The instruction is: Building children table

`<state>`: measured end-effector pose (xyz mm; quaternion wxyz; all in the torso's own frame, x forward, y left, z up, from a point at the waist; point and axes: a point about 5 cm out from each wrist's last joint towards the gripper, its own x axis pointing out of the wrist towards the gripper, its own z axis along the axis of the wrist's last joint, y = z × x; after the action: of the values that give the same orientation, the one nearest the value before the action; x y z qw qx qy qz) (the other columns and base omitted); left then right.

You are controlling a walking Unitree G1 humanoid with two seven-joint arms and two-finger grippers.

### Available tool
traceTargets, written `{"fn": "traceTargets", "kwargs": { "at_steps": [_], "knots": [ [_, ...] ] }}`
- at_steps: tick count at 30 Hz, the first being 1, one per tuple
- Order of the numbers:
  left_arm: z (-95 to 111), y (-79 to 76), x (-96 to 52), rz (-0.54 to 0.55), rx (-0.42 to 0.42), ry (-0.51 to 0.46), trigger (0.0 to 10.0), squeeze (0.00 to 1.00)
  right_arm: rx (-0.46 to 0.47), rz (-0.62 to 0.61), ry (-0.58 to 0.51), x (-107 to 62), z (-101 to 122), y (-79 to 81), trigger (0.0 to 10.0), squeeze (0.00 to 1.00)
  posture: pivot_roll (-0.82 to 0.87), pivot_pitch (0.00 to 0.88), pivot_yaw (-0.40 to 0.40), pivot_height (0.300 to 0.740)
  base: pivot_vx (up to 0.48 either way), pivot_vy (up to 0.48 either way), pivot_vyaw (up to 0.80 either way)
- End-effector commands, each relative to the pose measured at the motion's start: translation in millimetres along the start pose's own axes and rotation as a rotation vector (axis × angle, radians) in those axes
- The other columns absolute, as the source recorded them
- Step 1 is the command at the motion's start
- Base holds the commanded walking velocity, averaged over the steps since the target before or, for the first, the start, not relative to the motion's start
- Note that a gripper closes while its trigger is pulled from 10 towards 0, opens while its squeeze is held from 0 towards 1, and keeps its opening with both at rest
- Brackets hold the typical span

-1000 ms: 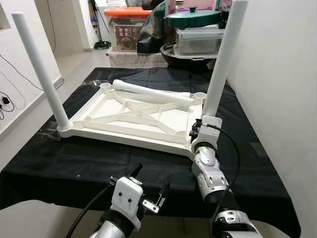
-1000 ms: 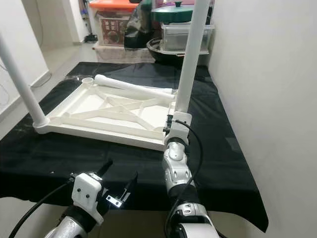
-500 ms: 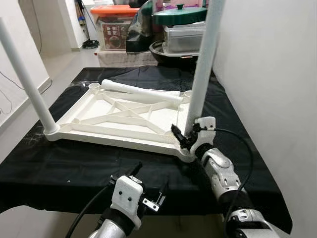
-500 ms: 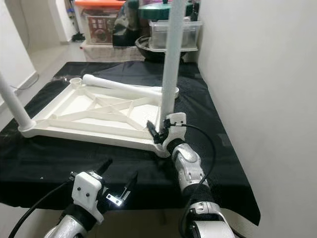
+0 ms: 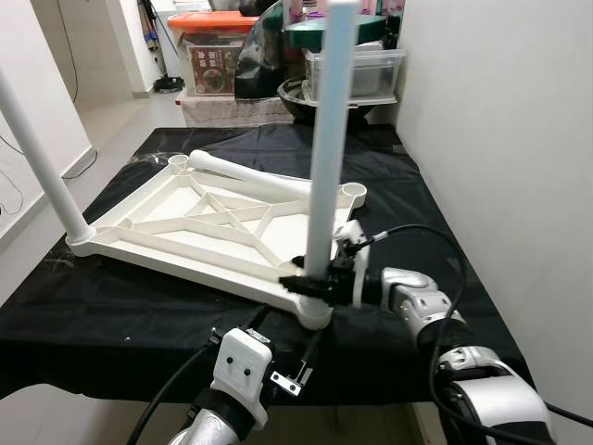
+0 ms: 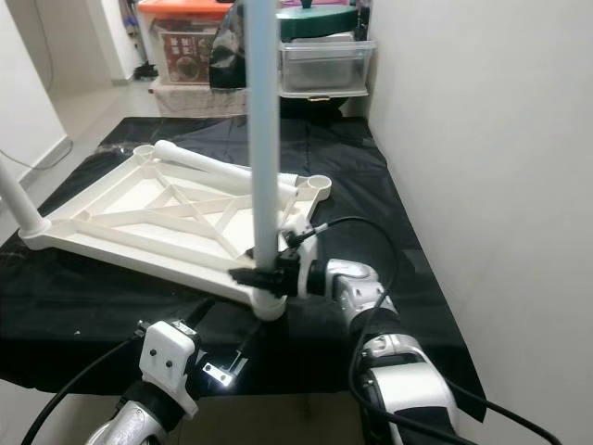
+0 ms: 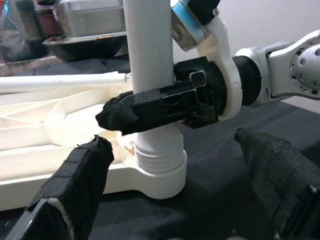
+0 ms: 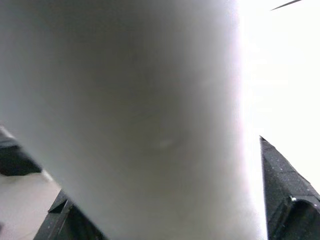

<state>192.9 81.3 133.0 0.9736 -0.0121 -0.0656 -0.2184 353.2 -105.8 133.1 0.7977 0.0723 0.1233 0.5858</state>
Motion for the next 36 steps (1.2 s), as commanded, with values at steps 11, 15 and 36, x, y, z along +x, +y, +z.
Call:
{"fn": "traceTargets", "kwargs": {
  "at_steps": [11, 15, 36],
  "knots": [
    [-5.9, 1.2, 0.5, 0.0, 0.014, 0.015, 10.0, 0.0, 0.0, 0.094, -0.03, 16.3, 4.3, 8.3, 0.0, 0.0, 0.02, 0.0, -0.008, 0.74, 0.0, 0.0, 0.0],
    [-7.4, 0.9, 0.6, 0.0, 0.014, 0.016, 10.0, 0.0, -0.069, -0.197, -0.05, 16.1, 2.1, -4.9, 0.0, 0.0, 0.02, 0.0, -0.009, 0.74, 0.0, 0.0, 0.0],
    [-17.2, 5.0, 1.4, 0.026, 0.009, 0.034, 10.0, 0.0, 0.059, -1.473, -0.154, -23.4, -28.6, -23.8, 10.0, 0.0, -0.02, 0.0, -0.008, 0.74, 0.0, 0.0, 0.0]
  ]
}}
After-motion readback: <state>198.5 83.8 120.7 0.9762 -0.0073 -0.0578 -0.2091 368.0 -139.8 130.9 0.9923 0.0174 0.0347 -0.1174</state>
